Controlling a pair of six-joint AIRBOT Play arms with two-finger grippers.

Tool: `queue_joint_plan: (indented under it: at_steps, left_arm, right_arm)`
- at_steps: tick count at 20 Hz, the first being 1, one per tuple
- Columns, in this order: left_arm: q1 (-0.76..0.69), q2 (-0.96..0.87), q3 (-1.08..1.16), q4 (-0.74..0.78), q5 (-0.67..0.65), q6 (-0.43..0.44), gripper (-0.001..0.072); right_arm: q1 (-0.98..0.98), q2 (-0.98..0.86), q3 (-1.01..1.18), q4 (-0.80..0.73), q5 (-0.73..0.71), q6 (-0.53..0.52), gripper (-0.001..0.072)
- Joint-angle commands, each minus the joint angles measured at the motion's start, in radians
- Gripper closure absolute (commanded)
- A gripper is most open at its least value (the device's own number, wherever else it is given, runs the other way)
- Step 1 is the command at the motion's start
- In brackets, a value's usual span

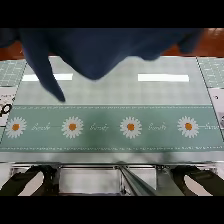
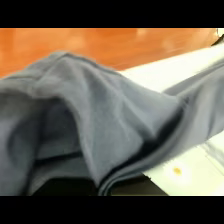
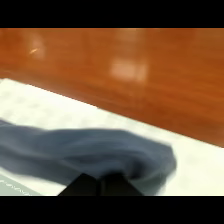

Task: Fold the shirts.

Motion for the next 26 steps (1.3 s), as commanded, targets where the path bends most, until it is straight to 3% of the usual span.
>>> queue_joint_plan:
  at_steps: [1,7,11,13,18,23,24,25,26]
  left_arm:
    - [-0.006,0.12,0.006,0.013,-0.157,-0.039,0.0688]
    - [-0.052,0.286,-0.408,0.013,-0.175,-0.06,0.0688]
    - [-0.052,0.272,-0.705,0.013,0.051,0.002,0.0688]
    - [-0.052,0.17,-0.763,0.013,0.143,0.028,0.0688]
    - [-0.052,-0.225,-0.723,0.012,0.434,0.046,0.0688]
    - [-0.111,-0.558,-0.612,-0.014,0.446,0.046,0.0688]
    - [-0.126,-0.59,-0.607,-0.014,0.444,0.046,0.0659]
    - [-0.135,-0.611,-0.607,-0.012,0.436,0.046,0.045]
    - [-0.133,-0.618,-0.606,0.0,0.415,0.047,0.0205]
  right_arm:
    - [-0.001,0.146,0.002,-0.063,0.1,-0.005,0.0677]
    - [-0.001,0.196,-0.178,-0.048,0.188,-0.001,0.0678]
    - [-0.001,0.18,-0.483,-0.08,0.045,-0.013,0.0678]
    - [-0.001,0.096,-0.573,-0.094,-0.043,-0.018,0.0678]
    - [-0.001,-0.285,-0.562,-0.081,-0.268,-0.032,0.0677]
    - [-0.001,-0.599,-0.43,-0.058,-0.345,0.033,0.0676]
    - [-0.003,-0.631,-0.418,-0.059,-0.338,0.049,0.0666]
    - [-0.01,-0.651,-0.415,-0.055,-0.329,0.068,0.0524]
    - [-0.025,-0.657,-0.415,-0.057,-0.315,0.072,0.0311]
